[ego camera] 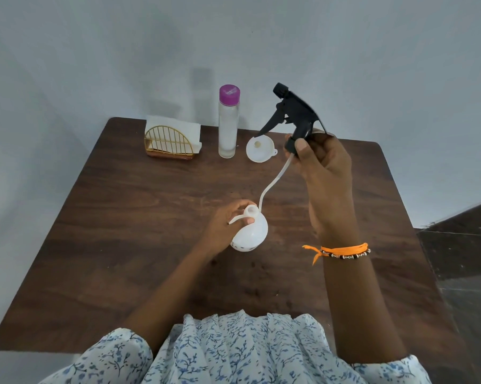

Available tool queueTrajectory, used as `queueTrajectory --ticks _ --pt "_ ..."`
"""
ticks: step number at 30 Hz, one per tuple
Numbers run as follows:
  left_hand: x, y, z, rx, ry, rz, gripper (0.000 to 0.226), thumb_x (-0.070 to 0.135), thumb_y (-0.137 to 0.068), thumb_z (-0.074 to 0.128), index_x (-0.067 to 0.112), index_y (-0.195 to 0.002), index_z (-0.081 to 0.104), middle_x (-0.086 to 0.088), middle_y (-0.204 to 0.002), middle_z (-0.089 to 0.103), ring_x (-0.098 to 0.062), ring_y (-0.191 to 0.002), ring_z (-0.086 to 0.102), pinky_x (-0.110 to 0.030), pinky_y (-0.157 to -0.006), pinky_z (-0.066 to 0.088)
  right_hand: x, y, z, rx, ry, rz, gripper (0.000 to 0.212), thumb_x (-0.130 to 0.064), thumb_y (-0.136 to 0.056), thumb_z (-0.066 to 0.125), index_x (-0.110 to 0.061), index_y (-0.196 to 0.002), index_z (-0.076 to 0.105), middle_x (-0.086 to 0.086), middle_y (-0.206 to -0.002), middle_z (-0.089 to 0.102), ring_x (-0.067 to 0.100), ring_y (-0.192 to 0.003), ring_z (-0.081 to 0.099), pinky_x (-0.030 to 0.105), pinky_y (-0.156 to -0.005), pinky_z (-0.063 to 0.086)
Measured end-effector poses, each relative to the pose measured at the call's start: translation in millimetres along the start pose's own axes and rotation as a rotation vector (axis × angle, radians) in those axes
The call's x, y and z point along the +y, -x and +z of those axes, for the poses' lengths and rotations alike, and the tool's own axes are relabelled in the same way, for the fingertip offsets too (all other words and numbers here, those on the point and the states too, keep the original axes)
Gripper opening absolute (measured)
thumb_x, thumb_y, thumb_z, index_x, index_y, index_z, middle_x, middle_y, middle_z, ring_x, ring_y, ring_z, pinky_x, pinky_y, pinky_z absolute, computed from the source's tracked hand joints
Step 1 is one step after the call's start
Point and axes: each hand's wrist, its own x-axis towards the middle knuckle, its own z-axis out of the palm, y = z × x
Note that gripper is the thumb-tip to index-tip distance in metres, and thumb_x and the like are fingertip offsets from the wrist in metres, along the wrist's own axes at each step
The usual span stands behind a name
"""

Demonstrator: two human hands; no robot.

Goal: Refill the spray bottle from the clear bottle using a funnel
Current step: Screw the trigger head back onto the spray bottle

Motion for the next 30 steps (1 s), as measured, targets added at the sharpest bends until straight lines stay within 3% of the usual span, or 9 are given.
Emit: queueTrajectory --ticks 7,13,18,23,26,30 --pt "-1.4 -1.0 -1.4 -0.009 -0.045 0.014 0.029 0.030 -0.076 0.061 0.027 -0.105 0.061 0.009 -0.109 0.065 -0.009 -0.102 0.060 -0.013 -0.080 0.047 -3.8 0.0 7.9 -0.028 0.023 -0.014 0.025 -0.009 -0.093 0.053 -0.002 -0.117 0.054 0.011 -0.110 0.067 0.017 -0.100 0.065 0.034 -0.095 0.050" --pt "-1.5 -0.8 -1.9 -0.009 -0.054 -0.009 0.033 0.033 -0.075 0.061 0.029 -0.108 0.061 0.008 -0.113 0.065 -0.013 -0.108 0.060 -0.027 -0.090 0.047 -4.7 -1.4 9.7 -0.042 0.015 -0.023 0.024 -0.011 -0.094 0.052 -0.003 -0.116 0.054 0.011 -0.111 0.066 0.020 -0.102 0.065 0.041 -0.096 0.049" --pt "-3.1 -1.5 -2.1 -0.012 -0.057 -0.010 0.036 0.048 -0.069 0.062 0.038 -0.103 0.060 0.006 -0.116 0.065 -0.015 -0.109 0.060 -0.030 -0.090 0.049 2.9 -3.7 8.7 -0.055 -0.018 -0.023 0.021 -0.008 -0.094 0.051 -0.003 -0.114 0.054 0.013 -0.109 0.066 0.018 -0.098 0.066 0.029 -0.090 0.053" --pt "-2.4 -0.9 -1.8 -0.017 -0.024 0.002 0.026 0.033 -0.074 0.064 0.037 -0.100 0.060 0.012 -0.107 0.065 -0.012 -0.104 0.061 -0.022 -0.085 0.048 31.3 -6.3 6.8 -0.106 0.022 0.020 0.022 -0.002 -0.090 0.054 -0.009 -0.112 0.055 0.008 -0.108 0.066 0.017 -0.098 0.066 0.032 -0.090 0.052" --pt "-2.3 -1.4 -2.1 -0.027 -0.012 0.001 0.029 0.041 -0.070 0.066 0.042 -0.099 0.060 0.017 -0.105 0.065 -0.009 -0.102 0.062 -0.020 -0.082 0.050 55.8 -6.3 4.0 -0.152 0.126 0.069 0.025 0.000 -0.088 0.057 -0.015 -0.108 0.057 -0.002 -0.095 0.065 0.011 -0.088 0.064 0.023 -0.083 0.051" --pt "-6.5 -2.6 -2.8 -0.016 0.032 -0.024 0.029 0.046 -0.066 0.066 0.046 -0.096 0.064 0.012 -0.105 0.067 -0.014 -0.103 0.063 -0.034 -0.085 0.052 88.3 -0.2 -0.9 -0.238 0.203 0.145 0.022 0.005 -0.086 0.058 -0.014 -0.097 0.058 0.001 -0.085 0.064 0.014 -0.078 0.060 0.024 -0.074 0.050"
